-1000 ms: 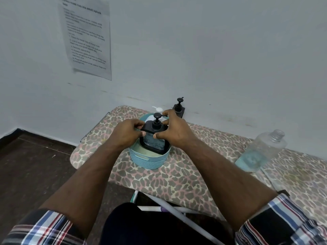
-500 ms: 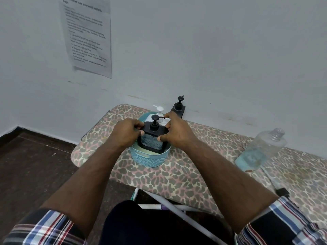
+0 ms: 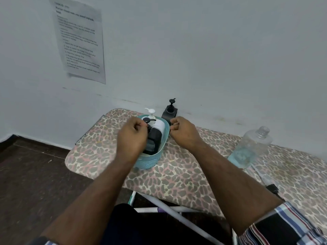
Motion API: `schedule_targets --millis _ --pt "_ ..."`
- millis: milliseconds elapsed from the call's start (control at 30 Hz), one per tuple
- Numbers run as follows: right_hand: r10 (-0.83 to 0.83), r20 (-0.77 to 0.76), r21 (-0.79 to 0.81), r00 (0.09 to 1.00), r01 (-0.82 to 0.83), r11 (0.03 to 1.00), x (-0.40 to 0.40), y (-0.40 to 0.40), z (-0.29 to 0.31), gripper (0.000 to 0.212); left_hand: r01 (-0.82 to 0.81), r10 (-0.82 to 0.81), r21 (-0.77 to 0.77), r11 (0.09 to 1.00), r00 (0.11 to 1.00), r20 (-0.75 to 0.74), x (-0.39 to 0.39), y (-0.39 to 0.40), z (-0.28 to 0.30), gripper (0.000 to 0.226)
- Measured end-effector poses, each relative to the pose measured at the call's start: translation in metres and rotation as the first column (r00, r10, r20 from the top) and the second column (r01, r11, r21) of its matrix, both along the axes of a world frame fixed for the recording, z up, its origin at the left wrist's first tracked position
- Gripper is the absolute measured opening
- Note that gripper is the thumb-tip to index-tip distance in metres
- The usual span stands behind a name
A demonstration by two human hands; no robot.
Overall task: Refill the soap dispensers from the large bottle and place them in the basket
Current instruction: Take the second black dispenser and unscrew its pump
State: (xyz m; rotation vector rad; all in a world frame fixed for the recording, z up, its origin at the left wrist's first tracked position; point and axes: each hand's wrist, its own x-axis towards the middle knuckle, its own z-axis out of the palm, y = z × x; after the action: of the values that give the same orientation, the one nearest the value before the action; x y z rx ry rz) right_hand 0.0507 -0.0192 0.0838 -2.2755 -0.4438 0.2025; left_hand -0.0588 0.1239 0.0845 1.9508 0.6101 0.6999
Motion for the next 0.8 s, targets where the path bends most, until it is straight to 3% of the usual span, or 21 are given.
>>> schedule_targets --millis 133,233,400,533,667,800 --pt "-0.058 0.005 -0.072 0.998 0.058 0.996 0.007 -0.026 -0.008 0.044 0.230 -0.225 0.040 0.972 0.969 -0.102 0.016 -0.049 -0.009 0.010" --pt "0.005 0.041 -0.209 0.999 0.003 0.978 0.010 -0.041 -0.015 0.057 0.326 -0.288 0.147 0.934 0.929 -0.231 0.050 -0.063 -0.015 0.032" --pt "0.071 0.077 -0.284 0.994 -0.047 0.958 0.019 -0.058 -0.026 0.051 0.371 -0.170 0.448 0.813 0.888 -0.427 0.109 -0.073 -0.020 0.021" --pt "0.072 0.036 -0.275 0.997 -0.060 0.959 0.027 -0.072 -0.037 0.062 0.333 0.031 0.609 0.720 0.861 -0.507 0.140 -0.077 -0.022 0.036" --pt "0.064 0.008 -0.252 0.998 -0.060 0.966 0.033 -0.090 -0.047 0.066 0.235 0.154 0.561 0.794 0.815 -0.559 0.160 -0.067 -0.024 0.066" --pt "0.039 -0.013 -0.232 0.999 -0.041 0.972 0.035 -0.106 -0.050 0.065 0.199 0.214 0.558 0.806 0.780 -0.588 0.176 -0.055 -0.031 0.063"
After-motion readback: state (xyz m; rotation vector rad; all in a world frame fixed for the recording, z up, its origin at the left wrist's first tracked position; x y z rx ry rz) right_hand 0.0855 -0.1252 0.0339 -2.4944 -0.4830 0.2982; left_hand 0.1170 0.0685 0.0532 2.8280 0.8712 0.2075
